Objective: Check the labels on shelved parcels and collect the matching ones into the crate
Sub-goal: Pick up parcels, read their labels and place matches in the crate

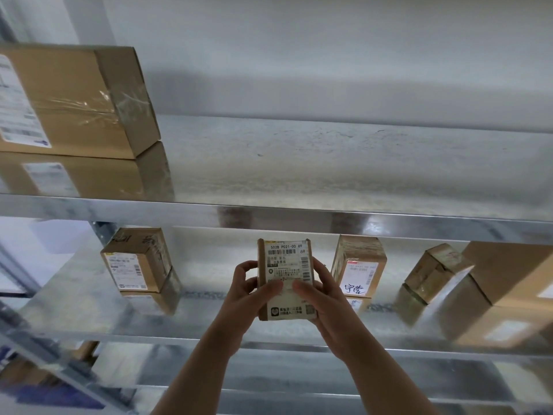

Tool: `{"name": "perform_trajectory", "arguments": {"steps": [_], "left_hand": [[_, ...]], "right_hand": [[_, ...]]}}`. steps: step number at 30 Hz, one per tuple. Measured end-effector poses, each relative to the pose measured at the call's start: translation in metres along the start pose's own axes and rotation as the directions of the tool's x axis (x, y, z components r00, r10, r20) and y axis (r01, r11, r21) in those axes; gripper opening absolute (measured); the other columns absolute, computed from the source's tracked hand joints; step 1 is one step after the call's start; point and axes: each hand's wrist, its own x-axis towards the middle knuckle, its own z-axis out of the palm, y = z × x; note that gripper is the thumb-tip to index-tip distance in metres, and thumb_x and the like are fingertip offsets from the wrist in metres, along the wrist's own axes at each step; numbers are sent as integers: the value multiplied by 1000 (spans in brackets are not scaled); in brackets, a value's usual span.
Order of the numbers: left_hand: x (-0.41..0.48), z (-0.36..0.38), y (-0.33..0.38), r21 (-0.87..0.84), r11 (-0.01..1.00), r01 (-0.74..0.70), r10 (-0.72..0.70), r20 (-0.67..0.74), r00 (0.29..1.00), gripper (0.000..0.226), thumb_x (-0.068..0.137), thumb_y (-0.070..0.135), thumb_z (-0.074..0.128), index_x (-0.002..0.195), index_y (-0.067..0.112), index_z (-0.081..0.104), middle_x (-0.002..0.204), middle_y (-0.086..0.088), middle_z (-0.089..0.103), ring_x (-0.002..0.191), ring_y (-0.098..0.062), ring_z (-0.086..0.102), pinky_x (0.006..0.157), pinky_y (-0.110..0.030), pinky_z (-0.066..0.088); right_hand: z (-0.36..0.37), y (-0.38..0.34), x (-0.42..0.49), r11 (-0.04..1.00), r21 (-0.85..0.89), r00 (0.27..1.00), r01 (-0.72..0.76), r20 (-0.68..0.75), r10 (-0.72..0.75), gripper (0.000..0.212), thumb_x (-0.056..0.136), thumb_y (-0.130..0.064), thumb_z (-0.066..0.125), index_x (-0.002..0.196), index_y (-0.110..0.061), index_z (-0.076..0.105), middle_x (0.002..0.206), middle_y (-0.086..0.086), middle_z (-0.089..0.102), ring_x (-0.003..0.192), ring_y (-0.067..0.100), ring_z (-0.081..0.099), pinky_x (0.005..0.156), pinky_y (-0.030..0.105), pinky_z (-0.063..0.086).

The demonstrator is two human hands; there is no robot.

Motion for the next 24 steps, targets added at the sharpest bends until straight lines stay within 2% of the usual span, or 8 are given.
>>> {"name": "perform_trajectory", "arguments": {"steps": [2,5,7,9,12,15,18,24], "left_hand": [[1,2,-1,-3,1000,7,-7,1,1000,55,83,39,76,131,23,54,112,-8,78,102,-31,76,87,-53,63],[4,0,-4,-33,999,-14,12,-42,999,31,101,27,63,130,16,62,119,-18,73,101,-28,75,80,-40,64],[7,-4,-4,-48,999,-22,17,-112,994,32,104,17,57,135,24,56,120,-18,71,100,-28,75,73,-37,64],[8,-5,-3,-35,999,-22,17,-126,992,39,105,15,56,137,37,52,121,-12,71,104,-29,74,73,-41,65],[3,0,2,-53,999,-11,9,-28,1000,36,103,37,55,138,40,52,122,-3,72,108,-28,74,79,-44,65],[1,2,1,-42,999,15,-13,47,999,68,86,61,72,143,40,43,131,-3,67,115,-28,71,91,-49,62],[2,4,-2,-25,1000,18,-17,49,999,83,69,57,81,140,40,43,131,-8,67,113,-29,72,91,-50,62],[3,4,-6,-40,999,-6,8,51,999,71,77,43,78,140,39,44,129,-8,68,111,-30,72,88,-46,63]], "right_hand": [[-1,1,1,999,-38,999,-18,-39,16,62,86,-32,78,143,-38,54,121,11,75,114,34,73,98,54,60],[-3,-2,2,999,-54,995,-6,-95,1,47,91,-44,74,132,-25,62,118,13,74,114,30,73,96,47,61],[-7,-3,4,997,-75,994,17,-110,-25,29,100,-34,66,123,-16,71,117,19,73,113,34,72,93,49,60],[-9,-4,6,996,-86,992,22,-121,-33,22,104,-24,64,123,-19,74,117,17,74,111,35,73,89,50,61],[-7,-3,6,999,-33,996,-4,-88,1,40,89,-30,75,128,-26,65,119,12,74,113,36,71,91,49,62],[-7,1,4,999,26,999,-46,11,46,52,86,-30,76,135,-33,56,128,15,71,120,41,67,101,62,56],[-6,2,4,999,-5,998,-53,46,53,63,86,-30,76,142,-46,50,129,10,72,122,38,68,104,63,54],[-4,6,5,999,-38,999,-35,-4,34,67,79,-39,79,138,-51,52,132,13,69,121,38,68,101,62,57]]}}
